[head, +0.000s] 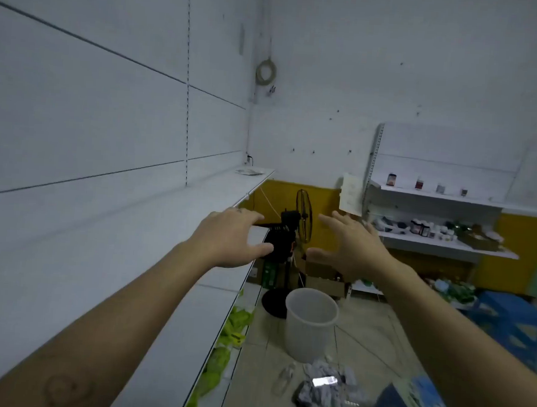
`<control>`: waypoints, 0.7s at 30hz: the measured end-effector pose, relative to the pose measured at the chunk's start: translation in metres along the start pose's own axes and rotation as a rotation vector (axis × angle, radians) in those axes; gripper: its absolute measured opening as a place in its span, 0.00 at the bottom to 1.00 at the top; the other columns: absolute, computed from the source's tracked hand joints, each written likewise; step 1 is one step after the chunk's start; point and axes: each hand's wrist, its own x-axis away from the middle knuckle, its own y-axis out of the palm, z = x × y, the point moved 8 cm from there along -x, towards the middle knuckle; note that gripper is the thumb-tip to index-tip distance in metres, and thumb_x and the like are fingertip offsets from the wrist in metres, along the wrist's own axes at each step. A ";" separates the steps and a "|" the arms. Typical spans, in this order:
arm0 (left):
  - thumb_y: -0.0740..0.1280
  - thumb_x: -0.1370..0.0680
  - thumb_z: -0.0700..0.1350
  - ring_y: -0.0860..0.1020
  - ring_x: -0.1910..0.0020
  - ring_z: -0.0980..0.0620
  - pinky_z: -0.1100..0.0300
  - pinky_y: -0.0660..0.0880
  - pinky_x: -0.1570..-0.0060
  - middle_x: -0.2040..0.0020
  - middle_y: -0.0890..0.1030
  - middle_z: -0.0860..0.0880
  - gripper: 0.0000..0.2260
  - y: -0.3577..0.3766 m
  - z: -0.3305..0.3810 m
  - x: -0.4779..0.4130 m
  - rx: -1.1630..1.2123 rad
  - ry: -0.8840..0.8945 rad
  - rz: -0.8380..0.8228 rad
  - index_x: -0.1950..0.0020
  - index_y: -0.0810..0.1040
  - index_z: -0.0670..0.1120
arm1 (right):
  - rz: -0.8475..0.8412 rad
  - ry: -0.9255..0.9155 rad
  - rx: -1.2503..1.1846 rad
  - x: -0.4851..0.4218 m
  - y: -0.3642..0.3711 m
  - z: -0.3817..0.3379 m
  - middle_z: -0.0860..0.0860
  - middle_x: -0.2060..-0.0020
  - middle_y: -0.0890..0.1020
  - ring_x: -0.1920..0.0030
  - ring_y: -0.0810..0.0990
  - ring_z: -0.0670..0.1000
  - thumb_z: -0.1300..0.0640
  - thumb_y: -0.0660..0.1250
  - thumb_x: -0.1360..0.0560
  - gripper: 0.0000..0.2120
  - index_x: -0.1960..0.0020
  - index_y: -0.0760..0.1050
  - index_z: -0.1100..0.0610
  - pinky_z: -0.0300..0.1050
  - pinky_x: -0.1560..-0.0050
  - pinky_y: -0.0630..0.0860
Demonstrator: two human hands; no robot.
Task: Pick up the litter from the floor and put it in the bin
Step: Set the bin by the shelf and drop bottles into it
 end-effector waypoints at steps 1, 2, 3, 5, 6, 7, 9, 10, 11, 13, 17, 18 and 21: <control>0.60 0.27 0.68 0.67 0.29 0.51 0.49 0.66 0.34 0.27 0.69 0.52 0.32 0.005 -0.001 -0.003 0.000 -0.005 -0.010 0.27 0.64 0.54 | -0.007 0.006 0.014 -0.001 0.003 0.002 0.48 0.23 0.54 0.23 0.53 0.53 0.29 0.60 0.31 0.40 0.25 0.51 0.42 0.65 0.25 0.48; 0.60 0.27 0.68 0.67 0.29 0.50 0.49 0.66 0.34 0.28 0.69 0.52 0.32 0.011 -0.001 -0.008 0.001 -0.006 -0.011 0.27 0.64 0.54 | -0.011 0.007 0.033 -0.003 0.006 0.005 0.49 0.23 0.54 0.23 0.53 0.53 0.29 0.60 0.31 0.40 0.24 0.51 0.42 0.65 0.25 0.48; 0.61 0.27 0.67 0.67 0.29 0.50 0.50 0.66 0.34 0.28 0.69 0.52 0.32 0.020 -0.001 -0.013 0.009 -0.005 -0.019 0.27 0.64 0.54 | -0.024 0.016 0.045 -0.004 0.012 0.011 0.49 0.23 0.54 0.23 0.53 0.53 0.30 0.60 0.31 0.40 0.24 0.51 0.42 0.65 0.25 0.48; 0.61 0.27 0.67 0.67 0.29 0.50 0.50 0.67 0.33 0.27 0.69 0.52 0.32 0.039 0.002 -0.023 0.030 0.001 -0.047 0.26 0.64 0.54 | -0.029 0.034 0.031 -0.008 0.024 0.026 0.49 0.23 0.55 0.23 0.53 0.54 0.30 0.60 0.31 0.40 0.25 0.52 0.42 0.64 0.25 0.47; 0.61 0.27 0.67 0.67 0.29 0.50 0.49 0.67 0.32 0.27 0.69 0.52 0.32 0.048 0.006 -0.030 0.037 0.012 -0.056 0.26 0.64 0.54 | -0.026 0.042 0.031 -0.011 0.030 0.035 0.49 0.23 0.55 0.23 0.53 0.53 0.30 0.60 0.31 0.39 0.25 0.52 0.42 0.64 0.26 0.47; 0.61 0.27 0.67 0.67 0.29 0.50 0.48 0.67 0.32 0.27 0.69 0.52 0.33 0.058 0.009 -0.038 0.040 0.017 -0.062 0.26 0.64 0.54 | -0.023 0.052 0.028 -0.015 0.037 0.048 0.49 0.23 0.56 0.23 0.54 0.53 0.29 0.60 0.31 0.39 0.25 0.52 0.42 0.64 0.26 0.47; 0.61 0.27 0.67 0.66 0.28 0.50 0.47 0.67 0.32 0.27 0.68 0.52 0.33 0.079 0.017 -0.057 0.048 0.025 -0.085 0.26 0.63 0.54 | -0.023 0.075 0.028 -0.024 0.051 0.075 0.49 0.23 0.56 0.23 0.55 0.53 0.29 0.60 0.32 0.40 0.25 0.52 0.41 0.64 0.26 0.47; 0.61 0.27 0.67 0.66 0.28 0.50 0.47 0.67 0.32 0.27 0.68 0.52 0.33 0.090 0.023 -0.067 0.055 0.029 -0.103 0.26 0.63 0.54 | -0.028 0.092 0.027 -0.029 0.058 0.089 0.48 0.23 0.56 0.23 0.55 0.53 0.28 0.60 0.32 0.40 0.26 0.52 0.41 0.64 0.27 0.47; 0.61 0.27 0.67 0.66 0.28 0.50 0.47 0.68 0.32 0.27 0.68 0.52 0.33 0.102 0.029 -0.077 0.058 0.034 -0.115 0.26 0.63 0.54 | -0.028 0.111 0.031 -0.034 0.066 0.104 0.48 0.23 0.57 0.24 0.56 0.53 0.28 0.60 0.33 0.40 0.26 0.52 0.41 0.64 0.27 0.48; 0.61 0.28 0.68 0.67 0.29 0.49 0.47 0.69 0.33 0.27 0.69 0.52 0.33 0.125 0.043 -0.100 0.055 0.041 -0.142 0.27 0.63 0.55 | -0.028 0.141 0.040 -0.045 0.079 0.134 0.48 0.23 0.57 0.24 0.57 0.54 0.27 0.60 0.33 0.41 0.26 0.52 0.40 0.64 0.27 0.49; 0.61 0.28 0.68 0.68 0.30 0.48 0.46 0.70 0.35 0.29 0.71 0.51 0.33 0.171 0.075 -0.147 0.054 0.056 -0.193 0.27 0.64 0.55 | -0.046 0.163 -0.007 -0.065 0.101 0.195 0.49 0.23 0.57 0.24 0.57 0.55 0.25 0.57 0.35 0.42 0.26 0.52 0.39 0.65 0.28 0.49; 0.61 0.28 0.68 0.68 0.30 0.48 0.47 0.70 0.35 0.29 0.71 0.51 0.33 0.181 0.083 -0.159 0.058 0.056 -0.205 0.27 0.64 0.54 | -0.052 0.175 -0.018 -0.070 0.104 0.210 0.49 0.23 0.57 0.24 0.57 0.56 0.25 0.57 0.35 0.42 0.26 0.52 0.40 0.65 0.28 0.49; 0.62 0.28 0.68 0.69 0.31 0.48 0.48 0.71 0.36 0.29 0.71 0.51 0.33 0.210 0.102 -0.192 0.061 0.061 -0.224 0.27 0.65 0.54 | -0.069 0.208 -0.014 -0.084 0.114 0.248 0.50 0.23 0.57 0.24 0.56 0.57 0.26 0.59 0.34 0.41 0.26 0.53 0.40 0.65 0.27 0.50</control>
